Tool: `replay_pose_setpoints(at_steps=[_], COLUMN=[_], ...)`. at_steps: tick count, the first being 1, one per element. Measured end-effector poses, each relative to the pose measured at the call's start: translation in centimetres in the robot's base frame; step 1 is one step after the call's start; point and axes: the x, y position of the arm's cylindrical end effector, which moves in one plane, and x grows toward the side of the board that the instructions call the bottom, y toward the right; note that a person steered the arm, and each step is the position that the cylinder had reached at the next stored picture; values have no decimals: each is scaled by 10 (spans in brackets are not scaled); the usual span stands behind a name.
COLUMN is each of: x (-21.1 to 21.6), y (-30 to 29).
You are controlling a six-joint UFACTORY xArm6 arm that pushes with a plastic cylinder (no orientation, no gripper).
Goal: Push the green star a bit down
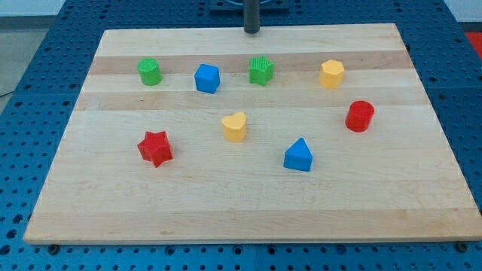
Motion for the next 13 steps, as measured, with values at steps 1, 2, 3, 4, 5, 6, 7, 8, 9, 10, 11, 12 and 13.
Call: replay_pose_setpoints(at_steps=[1, 2, 3, 4, 5, 6, 7, 8, 9, 10, 11, 12, 13], x=[0, 49, 92, 93, 93, 93, 93, 93, 93, 93, 72, 22, 15], y=[0, 0, 0, 0, 2, 21, 42, 51, 55, 56, 56, 51, 7])
